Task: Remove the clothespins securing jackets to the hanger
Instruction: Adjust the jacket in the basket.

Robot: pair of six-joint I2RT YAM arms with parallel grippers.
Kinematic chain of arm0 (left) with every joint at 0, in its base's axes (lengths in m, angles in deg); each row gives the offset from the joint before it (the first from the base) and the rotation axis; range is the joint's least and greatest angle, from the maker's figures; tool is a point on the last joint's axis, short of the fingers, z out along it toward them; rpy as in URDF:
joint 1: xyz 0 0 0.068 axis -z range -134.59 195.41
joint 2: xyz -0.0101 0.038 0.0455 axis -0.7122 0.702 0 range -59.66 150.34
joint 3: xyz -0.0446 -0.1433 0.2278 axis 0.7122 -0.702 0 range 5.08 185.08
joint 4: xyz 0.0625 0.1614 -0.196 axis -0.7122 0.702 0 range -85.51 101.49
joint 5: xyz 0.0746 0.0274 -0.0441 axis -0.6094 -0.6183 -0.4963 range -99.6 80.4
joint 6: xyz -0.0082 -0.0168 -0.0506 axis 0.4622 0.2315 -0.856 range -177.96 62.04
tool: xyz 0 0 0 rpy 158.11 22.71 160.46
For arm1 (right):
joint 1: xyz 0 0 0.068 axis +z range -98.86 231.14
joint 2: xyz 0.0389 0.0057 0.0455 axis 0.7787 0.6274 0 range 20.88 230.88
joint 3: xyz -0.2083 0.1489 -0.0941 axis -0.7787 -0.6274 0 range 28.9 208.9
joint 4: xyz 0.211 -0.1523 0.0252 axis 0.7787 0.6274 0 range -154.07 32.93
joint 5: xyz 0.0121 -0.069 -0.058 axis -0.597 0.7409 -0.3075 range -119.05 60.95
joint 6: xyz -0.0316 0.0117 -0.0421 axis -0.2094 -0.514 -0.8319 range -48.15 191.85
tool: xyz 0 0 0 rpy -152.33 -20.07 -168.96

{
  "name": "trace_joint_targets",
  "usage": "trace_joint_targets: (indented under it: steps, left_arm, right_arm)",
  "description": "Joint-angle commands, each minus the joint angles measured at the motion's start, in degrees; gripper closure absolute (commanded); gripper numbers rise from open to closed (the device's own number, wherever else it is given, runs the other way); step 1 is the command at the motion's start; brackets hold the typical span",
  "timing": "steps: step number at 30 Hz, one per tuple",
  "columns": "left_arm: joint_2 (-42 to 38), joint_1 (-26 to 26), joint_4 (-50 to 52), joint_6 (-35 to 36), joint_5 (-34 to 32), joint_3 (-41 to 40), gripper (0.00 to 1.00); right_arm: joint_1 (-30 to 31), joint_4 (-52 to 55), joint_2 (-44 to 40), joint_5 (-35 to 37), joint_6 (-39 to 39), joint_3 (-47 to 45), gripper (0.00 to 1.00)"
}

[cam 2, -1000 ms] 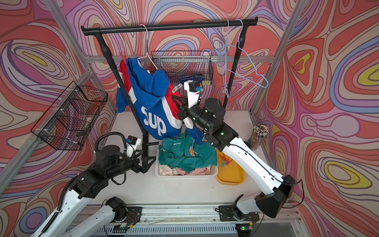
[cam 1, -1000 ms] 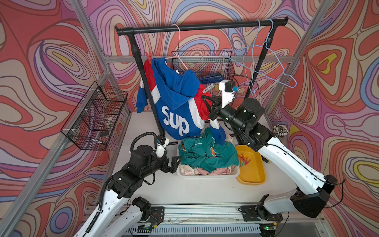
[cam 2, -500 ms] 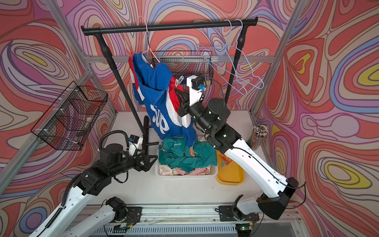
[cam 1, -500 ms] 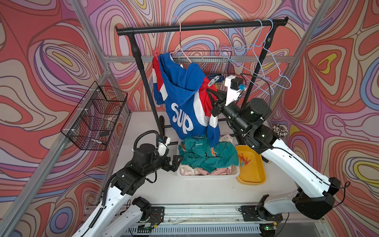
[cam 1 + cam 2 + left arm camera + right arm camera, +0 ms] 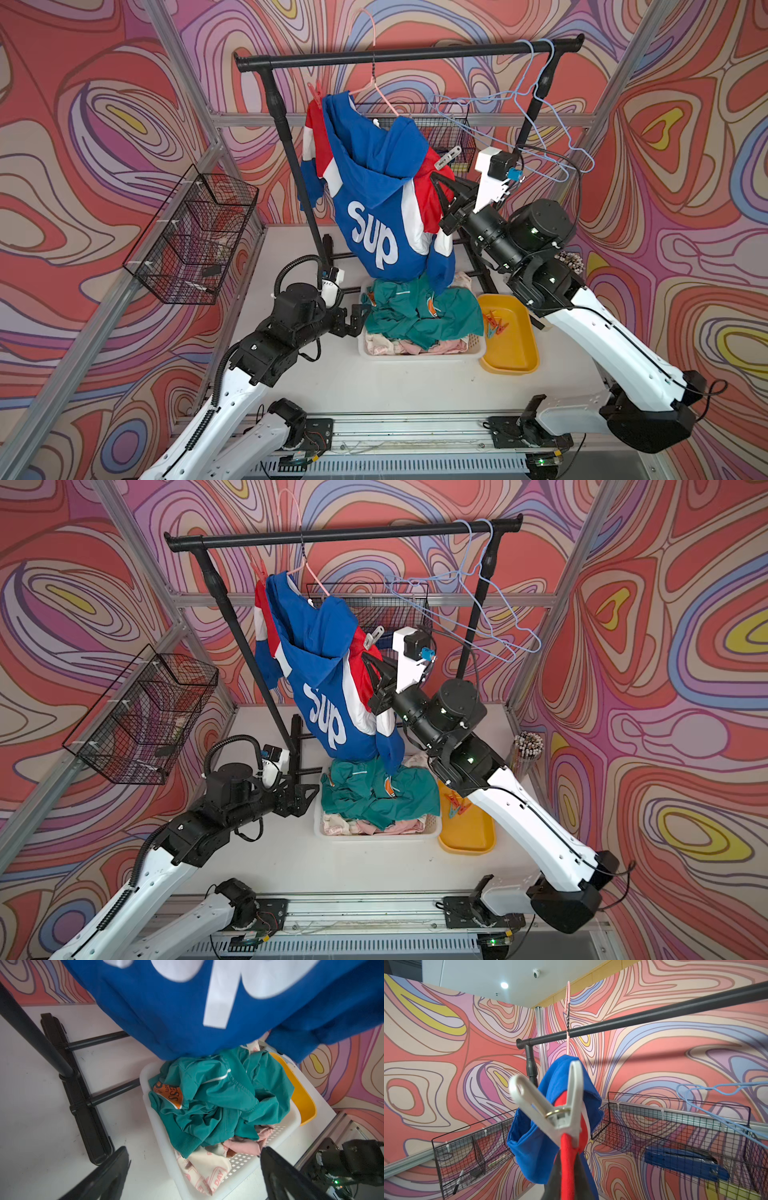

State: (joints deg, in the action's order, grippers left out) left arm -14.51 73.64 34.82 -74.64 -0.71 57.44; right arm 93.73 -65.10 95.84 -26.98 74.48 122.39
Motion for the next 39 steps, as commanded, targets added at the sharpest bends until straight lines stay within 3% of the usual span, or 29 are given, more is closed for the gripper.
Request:
trace_joint_targets:
  steps: [1,4,10,14,23,31,39]
  left_arm:
    - [0.52,-2.11,-2.65,-1.39,-3.75,3.52,0.00]
    - [2.64,-4.53,-2.51,-2.42,-6.64,5.80,0.00]
    - [6.38,-9.77,-8.64,-4.75,-4.27,7.95,0.00]
    - [10.66,-11.57,-12.08,-4.63,-5.99,10.69,0.00]
    - [19.98,-12.42,-24.12,0.85,-7.34,14.00,0.00]
    - [25.93,-12.58,-27.71,7.66,-8.73,18.28,0.00]
    - [29.63,-13.49,-32.99,15.97,0.82,21.12,0.00]
  right_arm:
    - [0.48,-4.06,-6.48,-0.60,1.64,0.05,1.00]
    - [0.43,-2.30,-9.08,-0.31,1.83,-0.85,1.00]
    - [0.47,1.06,-12.74,-0.58,1.69,-1.29,1.00]
    - [0.48,3.20,-14.51,-0.52,1.64,-1.55,1.00]
    - [0.48,7.50,-18.99,0.19,0.97,-2.91,1.00]
    - [0.46,9.67,-22.18,0.91,0.64,-4.52,1.00]
    - [0.51,11.21,-23.19,0.49,0.29,-4.59,1.00]
